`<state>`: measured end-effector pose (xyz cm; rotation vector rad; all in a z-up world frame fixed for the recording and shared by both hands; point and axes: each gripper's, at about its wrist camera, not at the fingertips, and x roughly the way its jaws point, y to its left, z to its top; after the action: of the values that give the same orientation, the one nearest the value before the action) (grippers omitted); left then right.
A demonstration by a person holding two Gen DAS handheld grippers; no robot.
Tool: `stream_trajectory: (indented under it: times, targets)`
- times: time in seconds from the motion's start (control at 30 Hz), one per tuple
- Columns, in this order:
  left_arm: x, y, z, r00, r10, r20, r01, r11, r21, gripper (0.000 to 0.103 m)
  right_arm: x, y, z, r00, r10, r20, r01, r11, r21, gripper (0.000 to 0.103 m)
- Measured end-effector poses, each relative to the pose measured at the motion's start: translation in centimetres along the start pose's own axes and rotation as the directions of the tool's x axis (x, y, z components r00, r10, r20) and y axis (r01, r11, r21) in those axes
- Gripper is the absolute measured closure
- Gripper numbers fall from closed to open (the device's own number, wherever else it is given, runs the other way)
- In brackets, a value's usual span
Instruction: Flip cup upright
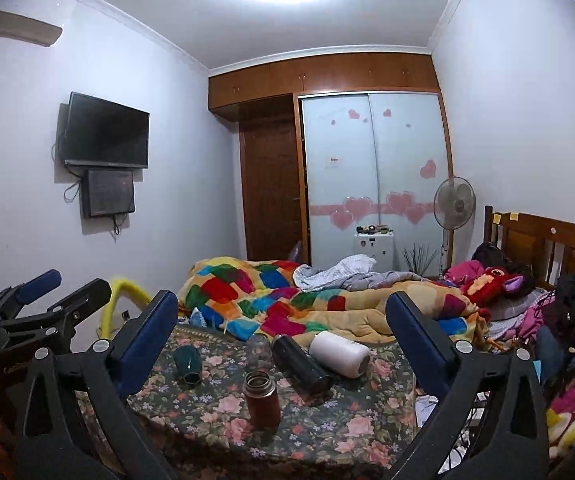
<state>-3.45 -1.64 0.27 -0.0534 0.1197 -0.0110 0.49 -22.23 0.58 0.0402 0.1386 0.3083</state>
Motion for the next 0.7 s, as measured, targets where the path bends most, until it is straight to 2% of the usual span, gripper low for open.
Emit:
stream_trajectory:
  times: [0.7]
  targets:
    - [0.53,-0.25,-0.57,1.000,-0.009,-0.013,0.009,1.000,-0.002,0.000,-0.55,-0.08,-0.43,1.000,0.008,-0.027,-0.008,1.000,-0.006,0.000]
